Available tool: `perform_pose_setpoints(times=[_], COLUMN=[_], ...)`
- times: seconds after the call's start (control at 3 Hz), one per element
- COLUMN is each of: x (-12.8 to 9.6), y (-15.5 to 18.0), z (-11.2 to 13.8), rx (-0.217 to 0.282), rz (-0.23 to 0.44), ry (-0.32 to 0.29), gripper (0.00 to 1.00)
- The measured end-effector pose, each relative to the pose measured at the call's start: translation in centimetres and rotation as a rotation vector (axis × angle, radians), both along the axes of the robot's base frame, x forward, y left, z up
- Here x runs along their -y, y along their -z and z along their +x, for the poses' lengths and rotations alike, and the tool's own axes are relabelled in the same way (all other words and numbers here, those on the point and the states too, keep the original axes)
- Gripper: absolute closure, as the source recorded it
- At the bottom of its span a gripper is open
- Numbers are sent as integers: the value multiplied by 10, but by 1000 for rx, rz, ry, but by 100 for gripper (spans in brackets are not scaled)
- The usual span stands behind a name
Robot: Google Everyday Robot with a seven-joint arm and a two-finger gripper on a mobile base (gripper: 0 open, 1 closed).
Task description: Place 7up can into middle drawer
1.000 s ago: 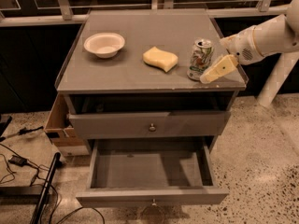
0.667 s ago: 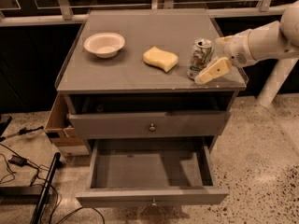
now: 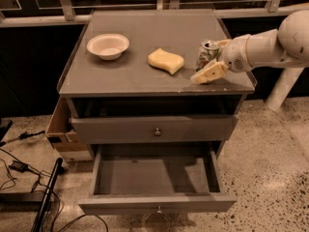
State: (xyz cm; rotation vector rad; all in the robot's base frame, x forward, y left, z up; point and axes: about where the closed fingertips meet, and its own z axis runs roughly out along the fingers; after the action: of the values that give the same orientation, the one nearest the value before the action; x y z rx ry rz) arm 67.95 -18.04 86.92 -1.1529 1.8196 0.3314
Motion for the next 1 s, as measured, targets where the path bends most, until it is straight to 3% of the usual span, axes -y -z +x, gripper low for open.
perform_pose_setpoints(times=[1.0], x=[-2], y=[0], z=[1], rx=[4], rz=[2], ry=[-1], gripper=[89])
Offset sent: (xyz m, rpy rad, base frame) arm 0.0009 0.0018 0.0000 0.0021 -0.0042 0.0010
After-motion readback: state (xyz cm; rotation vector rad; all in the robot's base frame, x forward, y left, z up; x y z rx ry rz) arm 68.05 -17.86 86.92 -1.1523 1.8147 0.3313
